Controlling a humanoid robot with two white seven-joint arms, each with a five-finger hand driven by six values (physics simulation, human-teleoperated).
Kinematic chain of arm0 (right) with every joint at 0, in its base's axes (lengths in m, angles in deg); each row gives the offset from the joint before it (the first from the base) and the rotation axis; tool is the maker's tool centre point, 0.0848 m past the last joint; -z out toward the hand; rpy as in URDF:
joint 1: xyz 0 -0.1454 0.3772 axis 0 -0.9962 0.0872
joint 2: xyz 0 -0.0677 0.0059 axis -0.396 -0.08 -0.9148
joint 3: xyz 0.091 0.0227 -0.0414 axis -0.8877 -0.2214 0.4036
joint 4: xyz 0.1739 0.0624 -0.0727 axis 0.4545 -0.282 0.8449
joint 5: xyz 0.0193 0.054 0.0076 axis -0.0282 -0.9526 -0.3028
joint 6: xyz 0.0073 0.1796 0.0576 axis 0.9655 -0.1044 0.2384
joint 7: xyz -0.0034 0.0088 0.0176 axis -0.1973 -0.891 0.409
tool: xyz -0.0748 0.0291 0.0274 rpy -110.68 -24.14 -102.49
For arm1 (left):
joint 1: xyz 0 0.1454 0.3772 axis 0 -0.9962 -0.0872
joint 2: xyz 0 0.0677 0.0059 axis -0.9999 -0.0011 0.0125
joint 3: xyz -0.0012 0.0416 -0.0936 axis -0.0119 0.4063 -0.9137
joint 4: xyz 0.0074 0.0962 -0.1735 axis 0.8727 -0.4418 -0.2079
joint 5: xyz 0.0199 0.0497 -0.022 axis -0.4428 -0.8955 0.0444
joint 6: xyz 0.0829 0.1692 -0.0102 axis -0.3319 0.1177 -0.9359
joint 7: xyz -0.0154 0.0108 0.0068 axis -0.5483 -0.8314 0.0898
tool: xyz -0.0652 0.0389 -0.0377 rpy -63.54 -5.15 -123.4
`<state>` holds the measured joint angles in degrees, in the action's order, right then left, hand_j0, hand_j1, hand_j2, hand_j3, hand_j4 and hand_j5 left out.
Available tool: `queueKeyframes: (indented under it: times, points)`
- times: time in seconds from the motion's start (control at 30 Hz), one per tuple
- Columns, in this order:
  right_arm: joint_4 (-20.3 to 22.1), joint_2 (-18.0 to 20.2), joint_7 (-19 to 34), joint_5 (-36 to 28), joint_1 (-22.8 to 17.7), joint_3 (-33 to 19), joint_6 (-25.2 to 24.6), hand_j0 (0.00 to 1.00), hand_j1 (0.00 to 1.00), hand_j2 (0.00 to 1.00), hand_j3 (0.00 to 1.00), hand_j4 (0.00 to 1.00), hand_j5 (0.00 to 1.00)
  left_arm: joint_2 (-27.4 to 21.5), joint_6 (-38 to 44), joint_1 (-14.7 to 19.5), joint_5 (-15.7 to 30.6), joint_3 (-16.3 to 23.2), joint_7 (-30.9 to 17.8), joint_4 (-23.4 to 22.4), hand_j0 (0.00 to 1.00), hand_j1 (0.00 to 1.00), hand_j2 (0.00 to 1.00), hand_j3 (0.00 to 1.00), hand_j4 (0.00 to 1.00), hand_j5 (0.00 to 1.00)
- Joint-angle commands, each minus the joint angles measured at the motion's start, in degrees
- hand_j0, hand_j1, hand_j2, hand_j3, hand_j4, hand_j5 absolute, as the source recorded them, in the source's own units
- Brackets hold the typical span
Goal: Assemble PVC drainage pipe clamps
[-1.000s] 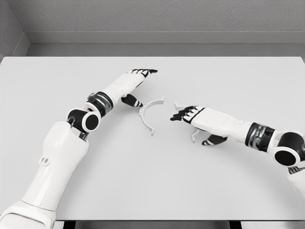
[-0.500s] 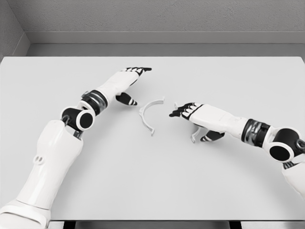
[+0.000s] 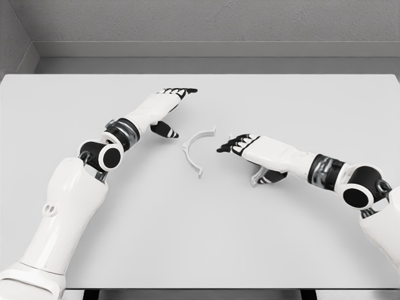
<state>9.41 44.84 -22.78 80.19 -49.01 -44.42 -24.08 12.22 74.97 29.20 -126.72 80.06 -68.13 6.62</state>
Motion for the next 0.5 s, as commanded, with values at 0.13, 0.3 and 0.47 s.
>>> queueKeyframes:
  times: [0.13, 0.3, 0.47]
  points:
    - [0.0, -0.9, 0.0, -0.1, 0.2, 0.1, -0.2, 1.0, 1.0, 1.0, 1.0, 1.0, 1.0, 0.0, 0.0, 0.0, 0.2, -0.1, 0.1, 0.1, 1.0, 1.0, 1.0, 1.0, 1.0, 1.0]
    - [0.2, -0.8, 0.0, -0.2, 0.3, 0.1, -0.1, 1.0, 1.0, 1.0, 1.0, 1.0, 1.0, 0.0, 0.1, 0.0, 0.2, -0.1, 0.1, 0.0, 1.0, 1.0, 1.0, 1.0, 1.0, 1.0]
    - [0.2, -0.9, 0.0, -0.2, 0.4, 0.1, -0.2, 1.0, 1.0, 1.0, 1.0, 1.0, 1.0, 0.0, 0.0, 0.0, 0.2, -0.1, 0.1, 0.1, 1.0, 1.0, 1.0, 1.0, 1.0, 1.0]
